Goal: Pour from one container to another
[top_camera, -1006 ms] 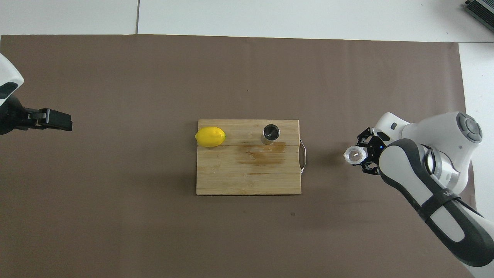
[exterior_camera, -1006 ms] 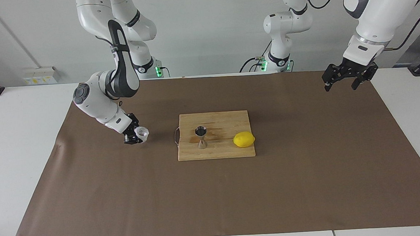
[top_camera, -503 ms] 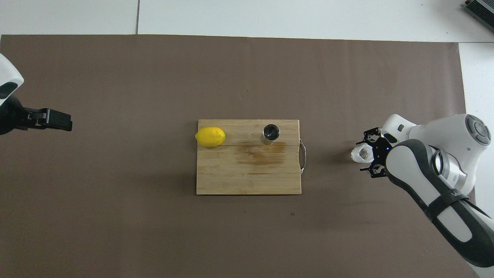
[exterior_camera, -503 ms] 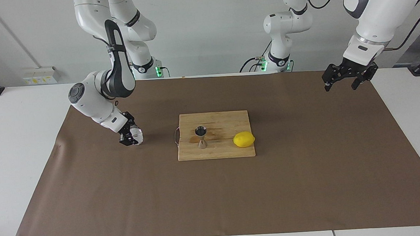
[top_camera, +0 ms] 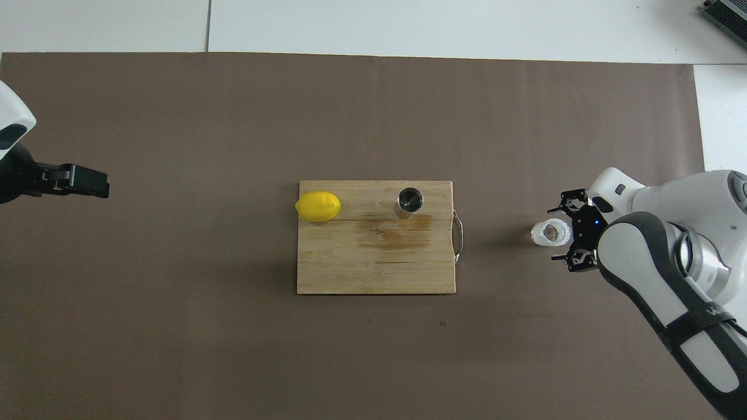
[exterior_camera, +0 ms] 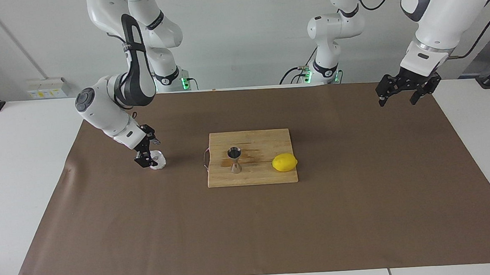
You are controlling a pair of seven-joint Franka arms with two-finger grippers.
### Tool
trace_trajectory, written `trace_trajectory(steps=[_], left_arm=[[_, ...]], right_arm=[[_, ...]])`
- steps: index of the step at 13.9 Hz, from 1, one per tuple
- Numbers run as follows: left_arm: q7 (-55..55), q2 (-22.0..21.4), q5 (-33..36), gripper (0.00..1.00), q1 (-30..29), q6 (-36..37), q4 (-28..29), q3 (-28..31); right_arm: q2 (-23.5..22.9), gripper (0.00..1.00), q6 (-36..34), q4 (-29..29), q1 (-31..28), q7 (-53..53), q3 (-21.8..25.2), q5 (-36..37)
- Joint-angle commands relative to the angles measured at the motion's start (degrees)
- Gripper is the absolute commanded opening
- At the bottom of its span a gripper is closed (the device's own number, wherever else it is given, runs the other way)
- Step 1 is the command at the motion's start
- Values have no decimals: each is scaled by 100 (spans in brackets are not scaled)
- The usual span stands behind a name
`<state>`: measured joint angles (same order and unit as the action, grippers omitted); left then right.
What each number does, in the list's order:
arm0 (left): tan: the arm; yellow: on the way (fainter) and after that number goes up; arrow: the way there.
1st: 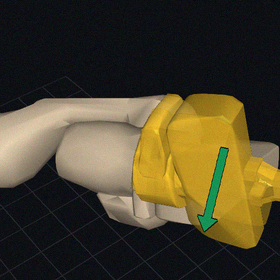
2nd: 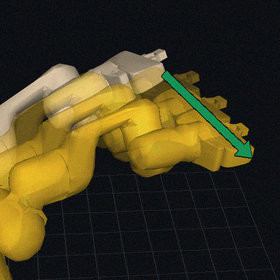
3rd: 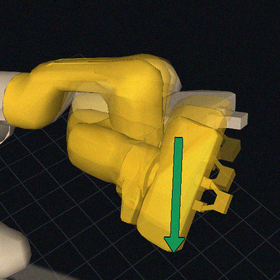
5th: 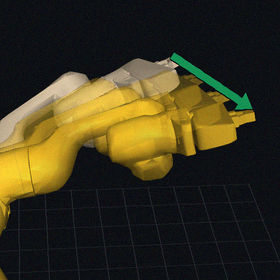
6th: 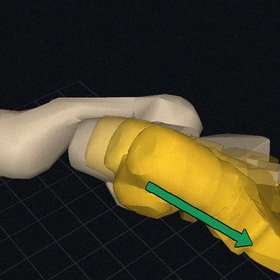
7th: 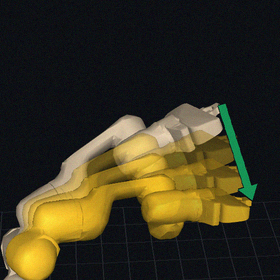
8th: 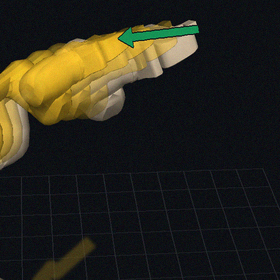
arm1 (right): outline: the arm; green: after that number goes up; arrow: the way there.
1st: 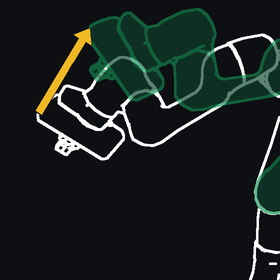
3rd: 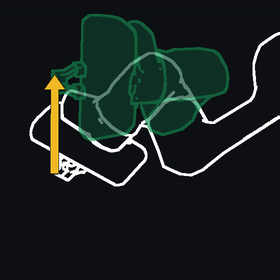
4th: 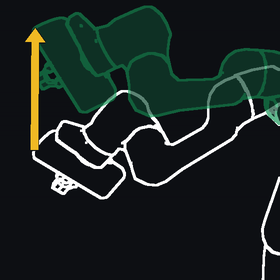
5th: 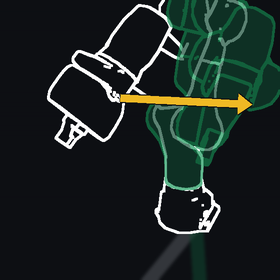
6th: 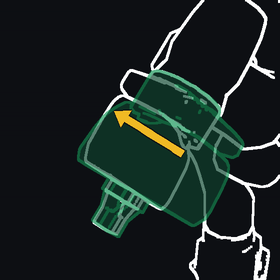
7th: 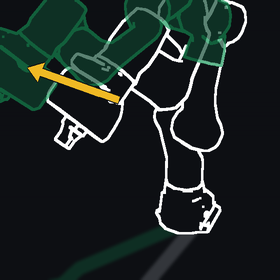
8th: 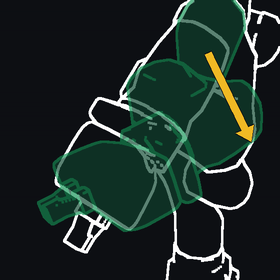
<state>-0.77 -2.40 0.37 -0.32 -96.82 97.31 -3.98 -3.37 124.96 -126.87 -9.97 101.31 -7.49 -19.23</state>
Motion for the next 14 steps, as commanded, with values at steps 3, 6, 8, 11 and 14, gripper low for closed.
trace_trajectory(steps=[3,6,8,11,14], left_arm=[[-20,-147,-73,100,-12,31,148,20],[-28,-147,-73,100,-12,31,148,20],[-20,-147,-73,100,-12,31,148,20],[-20,-147,-73,100,-12,31,148,20],[-28,-147,-73,100,-12,31,148,20]], right_arm=[[705,100,-622,390,-5,-2416,-60,779],[742,100,-990,1074,21,-4087,-113,1202],[715,100,-1132,1462,187,-5448,-121,1500],[663,100,-1150,1840,407,-7251,-121,1747],[513,100,-1447,2297,732,-9140,-121,2151]])
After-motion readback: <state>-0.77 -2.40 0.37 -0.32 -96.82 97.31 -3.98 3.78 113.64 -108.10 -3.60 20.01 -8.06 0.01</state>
